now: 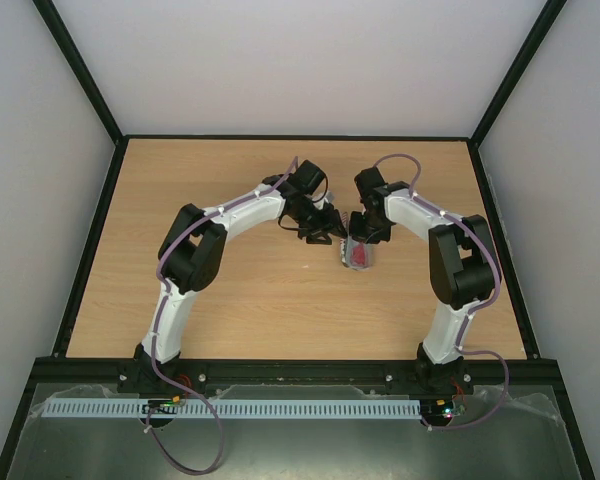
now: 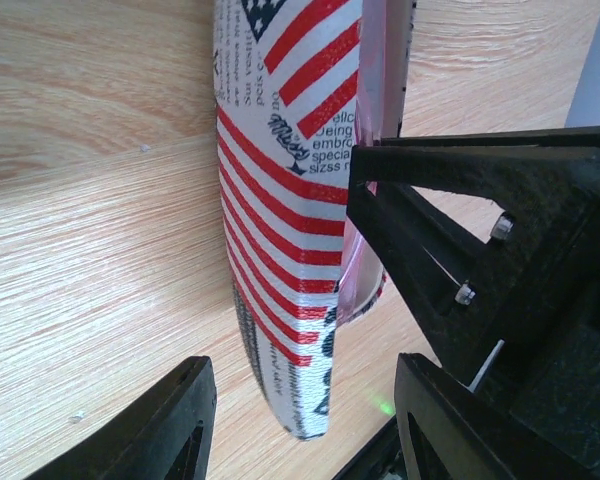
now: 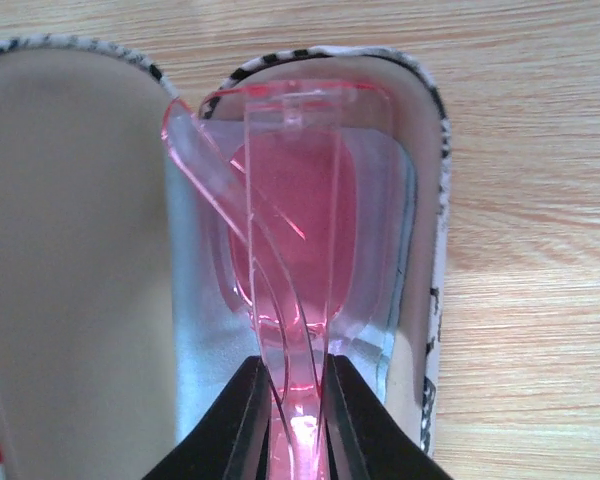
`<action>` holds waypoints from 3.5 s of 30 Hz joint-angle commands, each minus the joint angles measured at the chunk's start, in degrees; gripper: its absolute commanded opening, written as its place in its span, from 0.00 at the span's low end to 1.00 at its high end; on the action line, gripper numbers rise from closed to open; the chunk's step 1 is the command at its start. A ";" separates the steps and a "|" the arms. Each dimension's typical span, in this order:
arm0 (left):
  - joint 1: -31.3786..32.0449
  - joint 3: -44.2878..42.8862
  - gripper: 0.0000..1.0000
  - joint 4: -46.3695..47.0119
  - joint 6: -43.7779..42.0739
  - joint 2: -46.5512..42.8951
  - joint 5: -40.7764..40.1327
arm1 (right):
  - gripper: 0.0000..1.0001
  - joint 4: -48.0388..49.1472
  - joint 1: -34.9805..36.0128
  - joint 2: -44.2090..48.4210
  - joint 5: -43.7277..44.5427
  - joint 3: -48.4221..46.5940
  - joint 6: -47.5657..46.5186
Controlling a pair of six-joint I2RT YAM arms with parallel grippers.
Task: Organize the sunglasses
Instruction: Adjust the sunglasses in the sunglasses case.
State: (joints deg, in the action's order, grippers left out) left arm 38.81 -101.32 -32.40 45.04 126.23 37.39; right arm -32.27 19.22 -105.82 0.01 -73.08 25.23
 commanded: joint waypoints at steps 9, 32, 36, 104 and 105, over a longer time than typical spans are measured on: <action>-0.40 -3.73 0.51 -1.87 0.39 0.94 -0.88 | 0.12 0.26 0.11 1.19 -0.78 1.71 -0.62; -0.40 -4.65 0.51 -0.47 1.49 0.77 -0.09 | 0.07 -1.48 0.11 -1.41 -0.89 0.23 -0.54; -0.40 -4.67 0.51 -0.21 1.55 0.77 -0.08 | 0.02 -1.92 0.12 -0.85 -0.72 -0.65 -0.71; 1.10 -8.59 0.51 0.41 3.62 1.99 0.84 | 0.03 -3.91 -1.47 -2.92 5.18 1.40 3.60; 1.10 -8.72 0.51 0.24 3.53 2.07 0.85 | 0.03 -3.61 -1.49 -2.91 5.24 1.32 3.59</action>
State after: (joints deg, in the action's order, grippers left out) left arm 39.59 -107.98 -30.72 49.21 126.89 37.34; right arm -33.93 18.24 -106.50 4.69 -72.07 28.42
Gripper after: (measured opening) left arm 0.510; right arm 0.111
